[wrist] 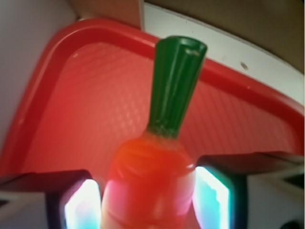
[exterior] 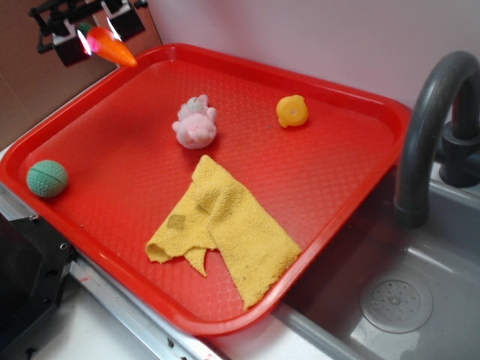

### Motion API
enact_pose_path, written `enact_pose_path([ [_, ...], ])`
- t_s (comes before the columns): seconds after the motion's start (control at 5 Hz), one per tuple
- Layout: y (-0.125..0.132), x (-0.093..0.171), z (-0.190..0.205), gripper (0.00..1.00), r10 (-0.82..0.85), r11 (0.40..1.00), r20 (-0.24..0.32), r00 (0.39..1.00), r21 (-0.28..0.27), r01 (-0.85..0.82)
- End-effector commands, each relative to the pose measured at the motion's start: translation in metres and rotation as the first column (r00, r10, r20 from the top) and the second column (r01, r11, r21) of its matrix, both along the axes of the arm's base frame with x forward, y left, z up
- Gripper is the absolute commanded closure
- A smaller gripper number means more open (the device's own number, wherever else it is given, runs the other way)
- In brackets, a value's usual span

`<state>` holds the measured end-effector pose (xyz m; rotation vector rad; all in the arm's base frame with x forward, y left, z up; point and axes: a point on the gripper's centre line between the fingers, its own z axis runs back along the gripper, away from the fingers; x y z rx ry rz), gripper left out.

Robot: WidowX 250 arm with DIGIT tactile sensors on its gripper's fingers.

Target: Grab the carrot.

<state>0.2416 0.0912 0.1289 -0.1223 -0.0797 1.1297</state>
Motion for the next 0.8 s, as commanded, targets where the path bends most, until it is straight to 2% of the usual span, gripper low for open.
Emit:
enact_pose_path([
  [0.0, -0.049, -0.035, 0.081, 1.00, -0.247, 0.969, 0.052, 0.968, 0.035, 0.245],
  [0.2, -0.078, -0.053, 0.104, 1.00, -0.435, 0.900, 0.041, 0.899, 0.061, 0.432],
  [0.4, -0.106, -0.068, 0.115, 1.00, -0.538, 0.840, 0.050, 0.842, 0.119, 0.529],
  [0.6, -0.114, -0.076, 0.115, 1.00, -0.568, 0.819, 0.010, 0.823, 0.109, 0.563],
])
